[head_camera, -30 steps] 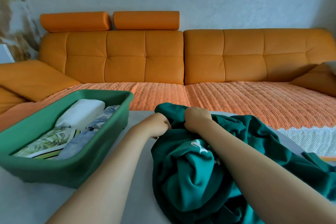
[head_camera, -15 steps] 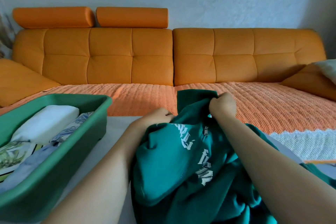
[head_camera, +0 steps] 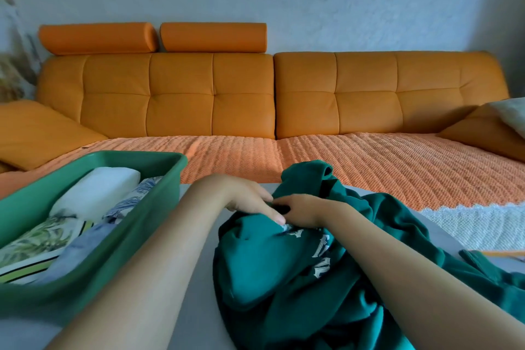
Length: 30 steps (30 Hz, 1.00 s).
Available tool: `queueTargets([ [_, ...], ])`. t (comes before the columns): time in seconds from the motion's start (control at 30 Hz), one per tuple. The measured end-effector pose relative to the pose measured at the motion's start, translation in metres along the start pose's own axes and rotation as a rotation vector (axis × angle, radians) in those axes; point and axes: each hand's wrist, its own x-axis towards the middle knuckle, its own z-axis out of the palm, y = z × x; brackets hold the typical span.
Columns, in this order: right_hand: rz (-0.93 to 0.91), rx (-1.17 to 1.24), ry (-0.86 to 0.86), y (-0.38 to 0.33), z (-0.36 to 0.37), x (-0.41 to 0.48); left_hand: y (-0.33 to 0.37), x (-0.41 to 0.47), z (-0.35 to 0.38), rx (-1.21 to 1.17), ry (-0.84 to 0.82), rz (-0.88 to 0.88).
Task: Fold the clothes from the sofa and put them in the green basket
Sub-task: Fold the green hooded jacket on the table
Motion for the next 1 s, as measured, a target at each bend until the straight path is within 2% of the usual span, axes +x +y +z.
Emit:
queueTargets([
  [0.13, 0.094, -0.165, -0.031, -0.005, 0.011, -0.011, -0.002, 0.003, 0.034, 0.062, 0.017, -0.070],
  [0.27, 0.071, -0.224, 0.131, -0.018, 0.010, -0.033, -0.010, 0.001, 0.064, -0.098, 0.082, -0.039],
  [0.33, 0.001, -0.169, 0.292, -0.024, 0.008, -0.050, -0.014, -0.008, 0.061, -0.119, 0.211, 0.001],
  [0.4, -0.103, -0.071, 0.420, -0.031, 0.008, -0.069, -0.017, -0.020, 0.055, -0.068, 0.435, 0.055],
  [0.47, -0.166, 0.068, 0.420, -0.039, 0.013, -0.092, -0.017, -0.038, 0.053, -0.080, 0.674, 0.157],
  [0.53, -0.175, 0.112, 0.354, -0.046, 0.021, -0.110, -0.009, -0.058, 0.058, -0.129, 0.787, 0.260],
  [0.6, -0.154, 0.088, 0.309, -0.053, 0.026, -0.127, 0.000, -0.076, 0.066, -0.176, 0.729, 0.310],
  [0.7, -0.060, 0.099, 0.165, -0.060, 0.028, -0.149, 0.009, -0.094, 0.080, -0.155, 0.482, 0.313],
  [0.83, 0.065, -0.235, -0.105, -0.051, 0.044, -0.164, 0.008, -0.096, 0.084, -0.017, 0.314, 0.210],
  [0.93, 0.042, -0.465, -0.101, -0.041, 0.057, -0.155, -0.004, -0.085, 0.086, 0.210, 0.217, 0.116],
  [1.0, -0.001, -0.552, -0.048, -0.033, 0.057, -0.143, -0.013, -0.072, 0.091, 0.328, 0.223, 0.078],
])
